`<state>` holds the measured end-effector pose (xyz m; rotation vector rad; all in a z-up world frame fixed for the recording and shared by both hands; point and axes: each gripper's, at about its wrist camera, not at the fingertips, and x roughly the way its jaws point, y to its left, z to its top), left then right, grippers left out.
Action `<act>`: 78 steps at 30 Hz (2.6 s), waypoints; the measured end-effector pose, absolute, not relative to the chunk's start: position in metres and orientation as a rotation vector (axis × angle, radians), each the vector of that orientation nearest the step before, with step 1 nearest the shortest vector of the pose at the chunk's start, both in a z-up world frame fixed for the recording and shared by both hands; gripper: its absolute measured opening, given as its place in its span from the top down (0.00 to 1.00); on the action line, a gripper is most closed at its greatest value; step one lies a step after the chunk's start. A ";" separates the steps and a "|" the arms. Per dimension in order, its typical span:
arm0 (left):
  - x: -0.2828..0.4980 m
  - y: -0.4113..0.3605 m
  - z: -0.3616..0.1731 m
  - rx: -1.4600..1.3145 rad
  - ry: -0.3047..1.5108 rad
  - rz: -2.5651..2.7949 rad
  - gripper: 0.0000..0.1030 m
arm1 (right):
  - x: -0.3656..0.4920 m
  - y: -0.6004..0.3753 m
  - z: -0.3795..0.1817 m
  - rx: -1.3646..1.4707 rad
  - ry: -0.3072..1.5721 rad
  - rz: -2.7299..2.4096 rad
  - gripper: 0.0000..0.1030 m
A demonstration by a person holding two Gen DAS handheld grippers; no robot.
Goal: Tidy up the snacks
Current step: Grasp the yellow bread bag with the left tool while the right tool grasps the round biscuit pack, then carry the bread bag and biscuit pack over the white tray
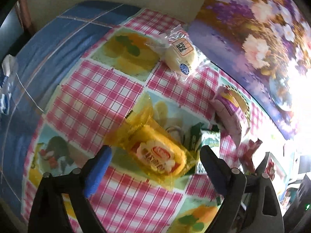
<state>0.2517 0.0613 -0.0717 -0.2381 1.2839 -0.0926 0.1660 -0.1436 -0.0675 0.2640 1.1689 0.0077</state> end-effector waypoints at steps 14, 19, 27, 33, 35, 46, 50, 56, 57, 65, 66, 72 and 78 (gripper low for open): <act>0.272 0.050 -0.105 -0.193 1.337 -0.040 0.11 | 0.188 -0.133 -0.094 0.199 1.204 -0.005 0.00; 0.271 0.045 -0.105 -0.181 1.323 -0.038 0.28 | 0.193 -0.125 -0.098 0.161 1.210 -0.015 0.00; 0.258 0.038 -0.096 -0.151 1.314 -0.016 0.45 | 0.190 -0.118 -0.096 0.099 1.200 -0.066 0.30; 0.243 0.032 -0.098 -0.140 1.306 0.022 0.47 | 0.183 -0.123 -0.093 0.104 1.191 -0.076 0.41; 0.239 0.029 -0.097 -0.136 1.304 0.031 0.48 | 0.180 -0.128 -0.093 0.115 1.192 -0.075 0.41; 0.199 0.020 -0.069 -0.146 1.248 0.044 0.49 | 0.152 -0.150 -0.057 0.185 1.151 -0.062 0.44; 0.191 0.016 -0.055 -0.148 1.238 0.039 0.49 | 0.144 -0.154 -0.047 0.208 1.141 -0.055 0.44; 0.182 0.021 -0.040 -0.167 1.215 0.026 0.49 | 0.134 -0.154 -0.038 0.247 1.127 -0.055 0.44; 0.181 0.020 -0.038 -0.161 1.210 0.025 0.49 | 0.131 -0.156 -0.035 0.253 1.121 -0.055 0.44; 0.165 -0.006 -0.014 -0.144 1.167 -0.021 0.49 | 0.113 -0.173 -0.019 0.289 1.087 -0.082 0.44; 0.163 -0.012 -0.010 -0.138 1.159 -0.034 0.49 | 0.110 -0.177 -0.017 0.293 1.083 -0.093 0.44; 0.155 -0.042 0.003 -0.099 1.129 -0.081 0.49 | 0.094 -0.208 -0.004 0.327 1.052 -0.156 0.44; 0.148 -0.081 0.007 -0.051 1.108 -0.129 0.49 | 0.083 -0.245 -0.001 0.380 1.035 -0.217 0.44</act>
